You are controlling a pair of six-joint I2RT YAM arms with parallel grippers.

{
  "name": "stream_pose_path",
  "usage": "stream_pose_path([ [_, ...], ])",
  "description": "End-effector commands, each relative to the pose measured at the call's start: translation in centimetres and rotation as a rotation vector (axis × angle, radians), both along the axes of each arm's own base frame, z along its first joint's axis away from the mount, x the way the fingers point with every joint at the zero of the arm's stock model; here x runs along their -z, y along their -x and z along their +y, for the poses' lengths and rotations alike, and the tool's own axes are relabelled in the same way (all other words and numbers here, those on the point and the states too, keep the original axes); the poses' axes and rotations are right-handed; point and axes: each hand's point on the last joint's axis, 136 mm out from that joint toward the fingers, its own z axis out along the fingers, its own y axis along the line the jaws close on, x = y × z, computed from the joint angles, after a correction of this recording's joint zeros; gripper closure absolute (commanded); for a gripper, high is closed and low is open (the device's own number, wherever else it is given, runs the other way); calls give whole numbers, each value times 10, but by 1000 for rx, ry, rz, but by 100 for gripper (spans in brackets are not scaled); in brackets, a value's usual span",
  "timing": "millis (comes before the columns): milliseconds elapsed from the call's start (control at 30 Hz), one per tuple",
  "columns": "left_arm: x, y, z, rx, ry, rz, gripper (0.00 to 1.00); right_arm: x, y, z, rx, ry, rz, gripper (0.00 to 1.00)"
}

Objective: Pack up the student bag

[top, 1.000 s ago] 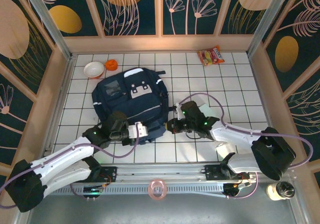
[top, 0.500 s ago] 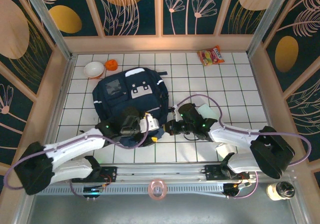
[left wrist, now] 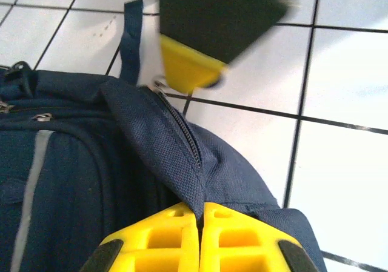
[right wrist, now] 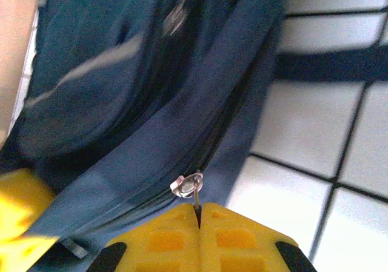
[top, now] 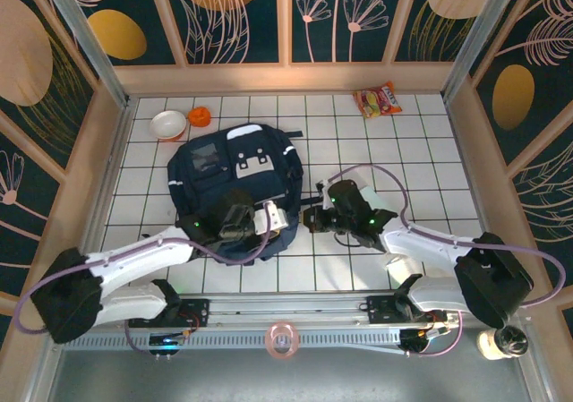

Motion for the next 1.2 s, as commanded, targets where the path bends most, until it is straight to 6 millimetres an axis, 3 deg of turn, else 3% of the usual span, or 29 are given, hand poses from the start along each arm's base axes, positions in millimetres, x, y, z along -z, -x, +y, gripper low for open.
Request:
stream_pose_path([
  [0, -21, 25, 3, 117, 63, -34, 100, 17, -32, -43, 209, 117, -16, 100],
  [267, -43, 58, 10, 270, 113, -71, 100, 16, -93, -57, 318, 110, -102, 100],
  [300, -44, 60, 11, 284, 115, -79, 100, 16, -108, -69, 361, 111, -107, 100],
  [400, -39, 65, 17, 314, 82, -99, 100, 14, -134, -74, 381, 97, -133, 100],
  [533, -29, 66, 21, 323, 33, -88, 100, 12, -147, -73, 362, 99, -162, 100],
  [600, -28, 65, 21, 311, 34, -74, 100, 10, -144, -67, 309, 79, -172, 100],
  [633, -28, 61, 21, 279, 35, -69, 90, 8, -140, -64, 283, 76, -171, 95],
  [700, -39, 49, 20, 195, 63, -75, 52, 5, -129, -63, 249, 89, -190, 74],
  [767, -52, 37, 23, 107, 105, -112, 35, -4, -114, -69, 230, 98, -235, 56],
  [800, -56, 32, 25, 74, 117, -135, 31, -8, -109, -72, 224, 101, -254, 55],
  [900, -58, 20, 37, -4, 101, -203, 25, -26, -95, -82, 211, 118, -318, 54],
  [1067, -19, 3, 51, -34, -107, -238, 24, -67, -79, -76, 93, 99, -447, 53],
  [1167, -11, -15, 48, -67, -167, -277, 22, -80, -69, -66, -2, 90, -520, 53],
])
